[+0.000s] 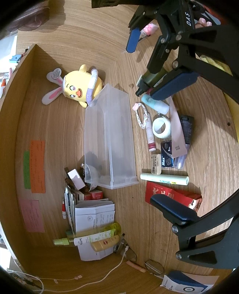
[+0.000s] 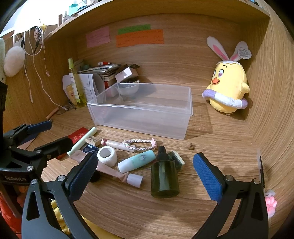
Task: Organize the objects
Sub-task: 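Move both grippers toward the scattered items in front of the clear box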
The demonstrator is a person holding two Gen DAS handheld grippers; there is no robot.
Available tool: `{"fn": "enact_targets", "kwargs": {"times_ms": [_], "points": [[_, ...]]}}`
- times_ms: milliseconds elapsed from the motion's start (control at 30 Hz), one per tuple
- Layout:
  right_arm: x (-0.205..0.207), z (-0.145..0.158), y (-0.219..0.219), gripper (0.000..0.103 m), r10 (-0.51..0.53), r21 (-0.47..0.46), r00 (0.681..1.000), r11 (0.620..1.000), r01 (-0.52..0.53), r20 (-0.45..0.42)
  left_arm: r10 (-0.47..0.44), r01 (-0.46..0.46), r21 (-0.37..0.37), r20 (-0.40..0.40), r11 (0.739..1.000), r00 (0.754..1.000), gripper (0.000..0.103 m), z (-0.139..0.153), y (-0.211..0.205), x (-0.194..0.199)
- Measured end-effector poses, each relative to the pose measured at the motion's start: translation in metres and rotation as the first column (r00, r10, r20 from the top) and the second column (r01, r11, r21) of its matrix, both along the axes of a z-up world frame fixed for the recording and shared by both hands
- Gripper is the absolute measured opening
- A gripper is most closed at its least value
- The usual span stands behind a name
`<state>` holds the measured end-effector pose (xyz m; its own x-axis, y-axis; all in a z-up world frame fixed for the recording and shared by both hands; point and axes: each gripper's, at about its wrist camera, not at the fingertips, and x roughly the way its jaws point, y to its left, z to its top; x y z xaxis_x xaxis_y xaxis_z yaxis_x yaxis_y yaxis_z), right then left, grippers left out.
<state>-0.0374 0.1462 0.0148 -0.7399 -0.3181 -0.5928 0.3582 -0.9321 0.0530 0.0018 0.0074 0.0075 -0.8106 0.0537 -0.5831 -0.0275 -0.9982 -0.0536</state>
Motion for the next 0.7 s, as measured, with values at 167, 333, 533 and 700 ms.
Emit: {"fn": "enact_targets", "kwargs": {"times_ms": [167, 333, 533, 700], "points": [[0.000, -0.001, -0.001, 0.103, 0.002, 0.003, 1.000, 1.000, -0.002, 0.004, -0.005, 0.005, -0.002, -0.003, 1.000, 1.000, 0.103, 0.000, 0.001, 0.001], [-0.001, -0.001, -0.003, 0.103, 0.007, 0.007, 1.000, 1.000, -0.007, 0.007, -0.011, 0.011, 0.015, 0.002, 1.000, 1.000, 0.103, -0.001, -0.001, 0.000], [-0.003, 0.000, -0.002, 0.103, 0.015, 0.007, 1.000, 1.000, -0.015, 0.006, -0.024, 0.024, 0.057, 0.011, 0.998, 1.000, 0.103, -0.003, -0.012, 0.000], [-0.007, 0.003, 0.004, 0.103, -0.003, -0.007, 1.000, 1.000, 0.003, 0.007, -0.011, 0.011, 0.074, -0.005, 0.997, 1.000, 0.103, 0.001, -0.025, 0.002]]}}
